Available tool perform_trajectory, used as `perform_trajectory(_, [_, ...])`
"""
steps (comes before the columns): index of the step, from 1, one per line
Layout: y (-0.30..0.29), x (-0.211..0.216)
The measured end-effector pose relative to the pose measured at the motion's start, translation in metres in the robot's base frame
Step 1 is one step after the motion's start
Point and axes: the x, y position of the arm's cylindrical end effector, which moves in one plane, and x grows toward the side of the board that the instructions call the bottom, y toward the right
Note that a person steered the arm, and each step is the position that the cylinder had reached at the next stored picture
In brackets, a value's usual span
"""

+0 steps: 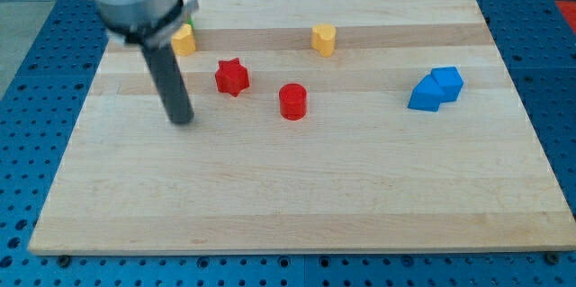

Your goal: Push the red blocks at the bottom right side of the yellow hexagon

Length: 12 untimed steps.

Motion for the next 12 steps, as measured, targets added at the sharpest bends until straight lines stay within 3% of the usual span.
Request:
perform_trajectory(1, [0.046, 0.058])
perform_trajectory(2, [0.172, 0.046])
perform_trajectory(3, [0.28, -0.015])
perform_trajectory(4, [0.286, -0.02])
perform_trajectory(6, [0.214, -0.049])
perform_trajectory(10, [0.085, -0.052])
perform_trajectory(12, [0.002, -0.117])
